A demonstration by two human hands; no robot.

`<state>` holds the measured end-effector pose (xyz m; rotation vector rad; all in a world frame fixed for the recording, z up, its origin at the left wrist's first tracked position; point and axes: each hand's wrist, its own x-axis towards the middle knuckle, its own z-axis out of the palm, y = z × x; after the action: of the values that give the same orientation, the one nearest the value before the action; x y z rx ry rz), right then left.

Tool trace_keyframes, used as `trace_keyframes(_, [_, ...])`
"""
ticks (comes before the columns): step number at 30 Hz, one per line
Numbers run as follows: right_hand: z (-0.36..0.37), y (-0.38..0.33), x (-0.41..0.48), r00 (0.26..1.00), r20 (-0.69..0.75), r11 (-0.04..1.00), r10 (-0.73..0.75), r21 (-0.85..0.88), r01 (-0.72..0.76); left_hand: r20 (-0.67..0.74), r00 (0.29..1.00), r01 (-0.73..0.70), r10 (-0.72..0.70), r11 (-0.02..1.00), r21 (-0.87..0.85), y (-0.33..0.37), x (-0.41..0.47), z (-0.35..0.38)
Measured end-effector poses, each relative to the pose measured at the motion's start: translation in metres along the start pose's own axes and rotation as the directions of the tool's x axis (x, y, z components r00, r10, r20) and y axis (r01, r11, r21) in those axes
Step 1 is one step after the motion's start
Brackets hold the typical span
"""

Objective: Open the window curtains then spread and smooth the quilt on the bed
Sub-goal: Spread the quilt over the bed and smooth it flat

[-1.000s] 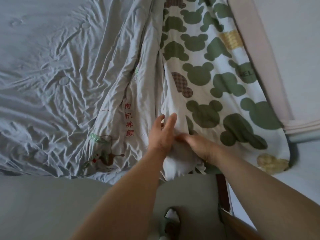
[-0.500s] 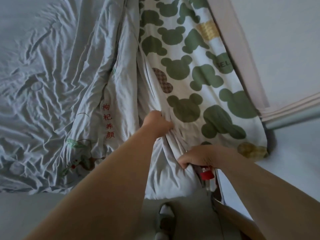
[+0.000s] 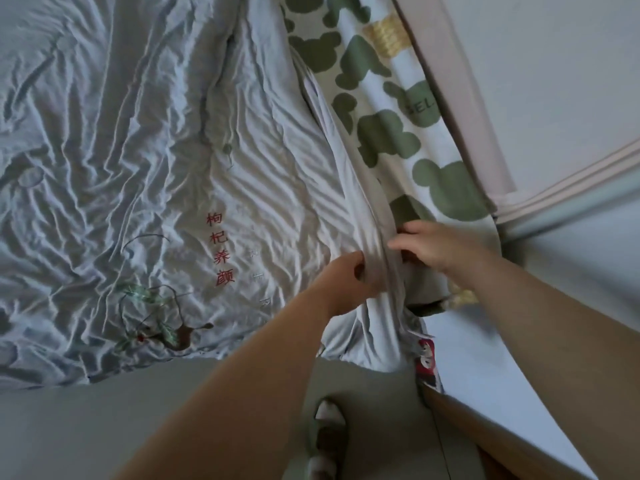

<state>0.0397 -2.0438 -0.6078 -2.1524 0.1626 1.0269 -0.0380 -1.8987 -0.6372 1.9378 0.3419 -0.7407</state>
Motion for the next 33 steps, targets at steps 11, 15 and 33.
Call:
trace_keyframes(11, [-0.007, 0.003, 0.013, 0.739, -0.666, 0.982, -0.1, -0.188, -0.037, 0.032, 0.971, -0.233, 0.236, 0.969, -0.08, 0.026, -0.001, 0.034])
trace_keyframes(15, [0.005, 0.035, 0.005, 0.701, -0.713, 0.966, -0.017, -0.193, -0.173, 0.195, 0.973, -0.142, 0.124, 0.986, 0.085, 0.019, -0.003, 0.043])
trace_keyframes(33, [0.031, 0.14, -0.049, 0.96, 0.069, 0.931, 0.273, -0.272, -0.245, -0.146, 0.958, 0.265, -0.245, 0.955, 0.134, -0.044, -0.023, 0.042])
